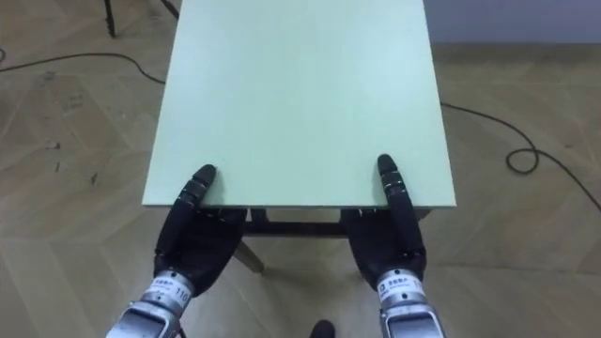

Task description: Move table with human

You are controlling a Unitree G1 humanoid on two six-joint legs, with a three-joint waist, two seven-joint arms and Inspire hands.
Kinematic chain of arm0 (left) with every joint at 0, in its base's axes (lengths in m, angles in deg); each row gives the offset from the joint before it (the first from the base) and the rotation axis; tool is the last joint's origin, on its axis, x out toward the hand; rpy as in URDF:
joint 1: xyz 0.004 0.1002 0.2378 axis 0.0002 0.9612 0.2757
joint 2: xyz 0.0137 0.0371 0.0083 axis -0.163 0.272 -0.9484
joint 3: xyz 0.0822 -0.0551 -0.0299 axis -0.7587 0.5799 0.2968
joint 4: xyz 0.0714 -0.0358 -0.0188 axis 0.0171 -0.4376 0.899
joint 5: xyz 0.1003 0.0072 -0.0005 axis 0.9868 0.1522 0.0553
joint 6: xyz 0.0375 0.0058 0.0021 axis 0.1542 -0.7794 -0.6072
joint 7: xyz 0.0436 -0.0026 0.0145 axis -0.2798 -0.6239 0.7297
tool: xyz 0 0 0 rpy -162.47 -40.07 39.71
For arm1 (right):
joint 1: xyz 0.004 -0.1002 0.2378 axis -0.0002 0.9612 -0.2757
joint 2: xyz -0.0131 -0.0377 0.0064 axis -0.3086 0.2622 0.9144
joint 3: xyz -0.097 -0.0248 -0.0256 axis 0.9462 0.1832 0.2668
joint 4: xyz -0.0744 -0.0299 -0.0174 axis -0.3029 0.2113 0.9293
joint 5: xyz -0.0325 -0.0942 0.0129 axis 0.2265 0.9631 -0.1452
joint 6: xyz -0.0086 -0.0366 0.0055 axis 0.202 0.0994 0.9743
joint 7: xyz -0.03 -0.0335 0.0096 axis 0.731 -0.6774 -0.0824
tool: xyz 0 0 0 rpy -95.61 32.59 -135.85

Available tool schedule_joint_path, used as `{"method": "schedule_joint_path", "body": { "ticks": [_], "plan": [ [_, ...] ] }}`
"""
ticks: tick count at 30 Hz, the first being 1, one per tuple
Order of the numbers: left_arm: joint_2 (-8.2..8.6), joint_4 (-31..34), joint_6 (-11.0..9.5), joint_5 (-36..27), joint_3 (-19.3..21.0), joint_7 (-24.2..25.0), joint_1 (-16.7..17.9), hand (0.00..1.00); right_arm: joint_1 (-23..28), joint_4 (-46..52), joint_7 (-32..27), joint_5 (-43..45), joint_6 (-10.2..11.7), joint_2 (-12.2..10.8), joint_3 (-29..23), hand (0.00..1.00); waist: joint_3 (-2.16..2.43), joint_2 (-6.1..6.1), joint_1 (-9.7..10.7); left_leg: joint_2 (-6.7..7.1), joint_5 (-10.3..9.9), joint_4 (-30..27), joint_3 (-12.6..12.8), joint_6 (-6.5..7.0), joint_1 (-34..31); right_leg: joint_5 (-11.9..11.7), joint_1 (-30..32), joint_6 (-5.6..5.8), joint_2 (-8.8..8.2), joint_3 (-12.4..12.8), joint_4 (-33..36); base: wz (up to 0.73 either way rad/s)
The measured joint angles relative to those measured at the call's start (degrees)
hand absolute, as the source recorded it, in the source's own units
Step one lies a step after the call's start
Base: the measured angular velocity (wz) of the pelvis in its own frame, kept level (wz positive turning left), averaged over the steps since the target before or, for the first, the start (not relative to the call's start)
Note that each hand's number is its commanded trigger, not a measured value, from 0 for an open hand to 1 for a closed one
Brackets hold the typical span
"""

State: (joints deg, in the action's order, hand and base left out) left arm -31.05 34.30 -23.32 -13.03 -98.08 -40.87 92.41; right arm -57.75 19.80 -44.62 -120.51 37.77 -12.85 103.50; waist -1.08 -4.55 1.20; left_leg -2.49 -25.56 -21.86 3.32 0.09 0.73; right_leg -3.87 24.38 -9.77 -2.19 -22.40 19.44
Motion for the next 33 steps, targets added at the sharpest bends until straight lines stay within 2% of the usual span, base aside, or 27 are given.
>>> {"method": "schedule_joint_path", "body": {
  "ticks": [1, 2, 3, 4, 5, 6, 7, 9, 10, 11, 12, 13, 14, 15, 16, 17, 18, 19, 20, 22, 23, 24, 26, 27, 28, 30, 33],
  "plan": [
    [0.09, 0.0, 0.1, -0.2, -0.1, 0.0, 0.6, 1.00, 0.3, -0.2, 0.0, 0.3, -0.3, -0.1, 0.0, 1.00, -0.04, 0.10, 0.2, 0.67, 0.4, -0.1, 0.5, 0.43, 0.0, -1.2, -0.2, 0.82, -0.43, 1.1, -0.6, 0.00],
    [0.19, -0.2, 0.1, -0.4, -0.2, 0.0, 1.7, 1.00, 0.6, -0.8, 0.0, 0.2, -0.9, -0.1, 0.0, 1.00, -0.02, 0.33, 0.5, 1.82, 1.4, -0.5, 1.4, 1.26, -0.5, -3.9, -0.6, 4.43, -0.71, 4.1, -2.4, -0.07],
    [0.19, -0.1, 0.1, -0.4, -0.2, 0.1, 2.4, 1.00, 0.8, -1.0, 0.0, 0.3, -1.7, 0.5, -0.1, 1.00, -0.01, 0.48, 0.9, 2.44, 2.6, -0.6, 2.5, 1.99, -1.5, -7.1, -0.6, 10.03, -0.83, 7.9, -4.6, 0.00],
    [0.10, -0.1, 0.1, -0.5, -0.3, 0.2, 2.6, 1.00, 1.0, -1.0, 0.0, 0.3, -2.0, 0.5, -0.3, 1.00, -0.02, 0.65, 1.4, 2.47, 3.4, -0.8, 3.3, 2.19, -2.3, -7.9, -0.5, 11.79, -1.30, 9.5, -4.6, 0.50],
    [0.04, -0.2, 0.1, -0.3, -0.8, 0.2, 2.6, 1.00, 1.9, -0.8, 0.1, 0.4, -2.0, 0.1, -0.7, 1.00, 0.01, 1.21, 3.1, 2.18, 4.7, -1.1, 5.2, 2.30, -3.7, -4.5, 0.1, 11.77, -3.15, 11.3, 0.5, 0.98],
    [-0.11, -0.3, 0.2, -0.2, -1.2, 0.2, 2.5, 1.00, 2.8, -0.6, 0.3, 0.3, -2.0, -0.1, -1.2, 1.00, 0.02, 1.77, 4.6, 2.02, 6.2, -0.8, 6.7, 2.36, -4.7, 1.9, 0.4, 11.22, -5.69, 11.6, 8.5, 1.05],
    [-0.23, -0.3, 0.3, -0.1, -1.4, 0.2, 2.4, 1.00, 3.3, -0.4, 0.5, 0.2, -2.0, -0.2, -1.4, 1.00, 0.12, 1.99, 4.9, 1.77, 6.9, -0.6, 7.8, 2.27, -5.2, 5.0, 0.2, 10.93, -6.80, 12.0, 12.5, 0.80],
    [-0.38, -0.2, 0.9, -0.2, -1.8, 0.2, 2.6, 1.00, 4.1, 0.0, 0.5, 0.0, -1.6, 0.1, -1.4, 1.00, 0.08, 2.50, 4.9, 0.71, 8.0, -0.7, 11.9, 2.12, -5.8, 14.3, -3.2, 11.83, -10.09, 14.6, 24.7, 0.38],
    [-0.38, -0.2, 1.0, -0.2, -1.8, 0.2, 2.7, 1.00, 4.2, 0.0, 0.5, -0.2, -1.4, 0.1, -1.3, 1.00, 0.07, 2.73, 4.8, 0.56, 8.0, -1.2, 12.6, 2.02, -5.9, 15.8, -4.6, 12.22, -10.93, 15.1, 26.8, 0.12],
    [-0.43, -0.1, 1.0, 0.1, -1.6, 0.2, 2.7, 1.00, 4.1, 0.0, 0.5, -0.8, -1.0, -0.2, -0.7, 1.00, -0.27, 4.26, 4.1, 1.40, 8.0, -2.6, 13.4, 1.93, -6.6, 17.1, -5.6, 14.08, -11.10, 16.3, 26.1, -0.21],
    [-0.06, 0.1, 1.0, 0.6, -1.5, 0.2, 2.7, 1.00, 3.6, 0.0, 0.4, -1.7, -0.9, 0.6, -0.5, 1.00, 0.35, 3.76, 2.9, 2.53, 8.3, -3.3, 11.6, 2.38, -8.3, 16.7, -4.9, 15.50, -9.59, 16.0, 23.1, -0.49],
    [0.16, 0.3, 1.0, 0.6, -1.5, 0.4, 2.9, 1.00, 3.0, 0.0, 0.4, -1.8, -0.9, 1.1, -0.6, 1.00, 0.66, 3.29, 2.0, 3.44, 8.6, -2.7, 10.9, 2.98, -9.6, 16.3, -4.7, 17.00, -8.37, 16.1, 19.9, -1.13],
    [0.15, 0.9, 0.6, 0.3, -0.7, 1.3, 3.4, 1.00, 0.9, -0.1, -0.3, -1.9, -1.6, 1.6, -0.1, 1.00, 1.64, 1.51, -0.3, 3.78, 10.2, -1.5, 9.1, 5.14, -12.2, 15.6, -4.8, 17.14, -6.26, 18.3, 15.7, -0.58],
    [-0.27, 1.1, 0.6, 0.3, 0.0, 1.8, 3.4, 1.00, 1.1, 0.3, -0.5, -1.8, -1.7, 1.3, 0.3, 1.00, 1.37, 3.15, 1.6, 4.88, 11.3, -1.3, 8.5, 5.98, -12.4, 18.0, -6.1, 15.65, -9.52, 17.0, 23.4, 0.11],
    [-0.05, 1.0, 0.7, 1.4, 0.0, 1.7, 3.1, 1.00, 3.1, 1.5, -0.5, -1.6, -1.0, 0.2, 0.3, 1.00, 1.24, 5.38, 2.7, 6.33, 12.1, -1.0, 8.7, 6.24, -11.8, 18.9, -8.0, 15.76, -13.31, 15.6, 29.8, 0.89],
    [-0.17, 1.0, 0.7, 1.8, 0.0, 1.7, 3.1, 1.00, 3.7, 1.7, -0.5, -1.3, -0.6, -0.5, 0.4, 1.00, 1.28, 6.23, 3.2, 6.45, 12.1, -1.5, 9.2, 6.28, -11.9, 18.5, -8.7, 15.41, -14.04, 15.5, 32.6, 0.71],
    [-0.56, 1.0, 1.1, 2.2, 0.1, 1.7, 3.1, 1.00, 4.4, 1.5, -0.5, -1.3, -0.2, -1.1, 0.3, 1.00, 1.22, 7.34, 3.4, 6.22, 12.0, -2.4, 10.4, 6.28, -12.0, 16.4, -10.1, 14.37, -14.73, 15.8, 36.7, 0.24],
    [-0.66, 1.0, 1.2, 2.3, 0.2, 1.7, 3.1, 1.00, 4.4, 1.5, -0.5, -1.3, -0.1, -1.1, 0.3, 1.00, 1.04, 7.59, 3.2, 6.07, 11.9, -2.7, 10.9, 6.24, -12.2, 15.8, -10.7, 14.25, -14.77, 15.9, 37.2, 0.00],
    [-0.41, 1.2, 1.2, 2.3, 0.1, 1.7, 3.1, 1.00, 4.0, 1.5, -0.4, -1.3, -0.1, -1.2, 0.2, 1.00, 0.41, 6.88, 3.0, 5.50, 11.9, -3.7, 11.0, 6.17, -12.7, 15.6, -10.5, 14.37, -13.95, 15.7, 35.7, -0.21],
    [0.39, 1.3, 1.4, 3.0, 0.2, 1.7, 3.1, 1.00, 3.7, 1.5, 0.1, -1.3, -0.3, -0.5, 0.0, 1.00, 0.56, 5.36, 2.5, 4.78, 12.5, -3.0, 10.9, 6.14, -14.3, 15.6, -10.1, 14.75, -11.82, 16.3, 32.0, -0.25],
    [0.21, 1.8, 1.4, 3.4, 0.4, 1.7, 3.1, 1.00, 3.7, 1.8, 0.2, -1.3, -0.4, -0.8, -0.2, 1.00, 0.52, 5.63, 2.1, 4.13, 13.8, -1.1, 12.3, 6.57, -14.8, 16.2, -10.1, 15.88, -11.74, 16.3, 30.4, -0.12],
    [-0.33, 2.4, 1.4, 3.5, 0.7, 1.7, 3.0, 1.00, 3.8, 2.3, 0.2, -1.3, -0.6, -0.8, -0.3, 1.00, 0.43, 6.57, 2.4, 4.26, 14.6, -0.4, 13.8, 6.95, -15.1, 16.5, -10.3, 16.21, -12.69, 16.3, 32.1, 0.00],
    [-0.46, 2.5, 1.4, 4.3, 1.1, 1.7, 2.5, 1.00, 4.1, 2.6, 0.2, -1.2, -0.3, -1.8, -0.3, 1.00, 0.55, 8.53, 2.1, 4.48, 14.8, -1.2, 17.6, 7.36, -15.7, 17.1, -13.7, 15.99, -13.63, 16.0, 33.9, 0.01],
    [-0.27, 2.9, 1.4, 4.6, 1.6, 1.7, 2.1, 1.00, 3.3, 2.6, 0.2, -0.9, -0.1, -1.9, -0.3, 1.00, 0.44, 8.81, 1.3, 4.22, 14.8, -3.2, 18.1, 7.38, -17.6, 20.1, -15.7, 15.93, -13.43, 15.9, 29.9, -0.31],
    [-0.10, 3.2, 1.4, 4.9, 2.1, 1.9, 1.8, 1.00, 2.5, 2.6, 0.3, -0.8, -0.2, -1.9, -0.2, 1.00, 0.40, 8.80, 0.6, 3.80, 15.0, -4.6, 17.7, 7.28, -19.7, 23.6, -16.8, 16.48, -12.26, 15.7, 24.2, -0.40],
    [0.05, 3.4, 1.3, 5.0, 2.5, 1.9, 1.5, 1.00, 1.8, 2.4, 0.4, -0.9, -0.1, -1.8, 0.2, 1.00, 0.33, 8.88, -0.6, 3.01, 15.6, -5.6, 16.7, 6.49, -21.6, 26.2, -18.8, 16.26, -10.77, 16.1, 17.4, -0.30],
    [-0.23, 3.5, 1.7, 5.7, 3.1, 2.0, 0.6, 1.00, 0.7, 0.8, 2.4, -1.6, -0.5, -2.2, -0.4, 1.00, 0.25, 9.02, -1.3, 0.98, 17.1, -5.7, 16.1, 5.57, -24.9, 27.2, -20.4, 15.54, -7.83, 16.2, 8.2, -0.08]
  ]
}}
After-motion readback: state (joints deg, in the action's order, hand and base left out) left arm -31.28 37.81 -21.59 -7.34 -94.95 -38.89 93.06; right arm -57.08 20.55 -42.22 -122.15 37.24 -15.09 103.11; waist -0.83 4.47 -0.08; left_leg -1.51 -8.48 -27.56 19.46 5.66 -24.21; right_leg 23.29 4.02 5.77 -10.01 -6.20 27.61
